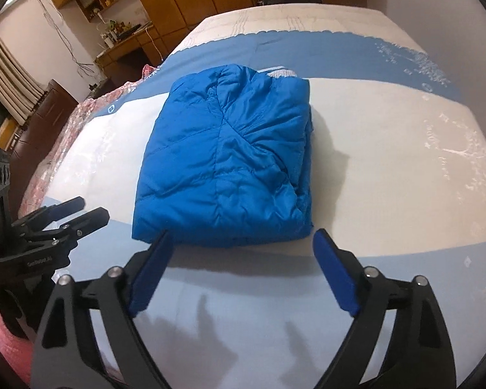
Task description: Fold large clothes
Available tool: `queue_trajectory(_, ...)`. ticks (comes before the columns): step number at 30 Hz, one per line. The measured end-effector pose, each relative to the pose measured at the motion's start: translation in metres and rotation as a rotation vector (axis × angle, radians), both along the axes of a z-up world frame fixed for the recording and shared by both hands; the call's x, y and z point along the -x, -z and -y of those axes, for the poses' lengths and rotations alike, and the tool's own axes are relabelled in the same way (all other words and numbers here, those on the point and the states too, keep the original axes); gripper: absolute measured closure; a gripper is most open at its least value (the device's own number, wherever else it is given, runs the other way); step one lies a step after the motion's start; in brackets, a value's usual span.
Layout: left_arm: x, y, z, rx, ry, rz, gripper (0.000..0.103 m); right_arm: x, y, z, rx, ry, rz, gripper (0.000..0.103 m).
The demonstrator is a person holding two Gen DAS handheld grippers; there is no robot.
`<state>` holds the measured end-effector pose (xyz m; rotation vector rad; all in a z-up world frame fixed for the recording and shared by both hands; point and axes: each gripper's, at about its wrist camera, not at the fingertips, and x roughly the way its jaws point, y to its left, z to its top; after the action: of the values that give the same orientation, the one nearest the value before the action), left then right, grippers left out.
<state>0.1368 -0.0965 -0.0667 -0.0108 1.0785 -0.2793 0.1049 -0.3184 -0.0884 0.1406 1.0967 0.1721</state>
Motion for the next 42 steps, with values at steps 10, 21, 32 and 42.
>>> queue_trajectory(10, 0.026, -0.03, -0.011, -0.012, -0.044, 0.046, 0.006, 0.029, -0.034, -0.006, 0.095, -0.005, 0.027, 0.009)
queue_trajectory(21, 0.052, -0.056, -0.02, -0.012, -0.051, 0.068, 0.006, 0.047, -0.06, -0.007, 0.062, -0.015, 0.052, 0.009)
queue_trajectory(32, 0.074, -0.072, -0.015, -0.041, -0.039, 0.089, 0.006, 0.061, -0.065, -0.008, 0.054, -0.01, 0.055, 0.009)
queue_trajectory(42, 0.083, -0.075, -0.013, -0.056, -0.033, 0.098, 0.006, 0.066, -0.063, -0.008, 0.059, -0.009, 0.05, 0.009)
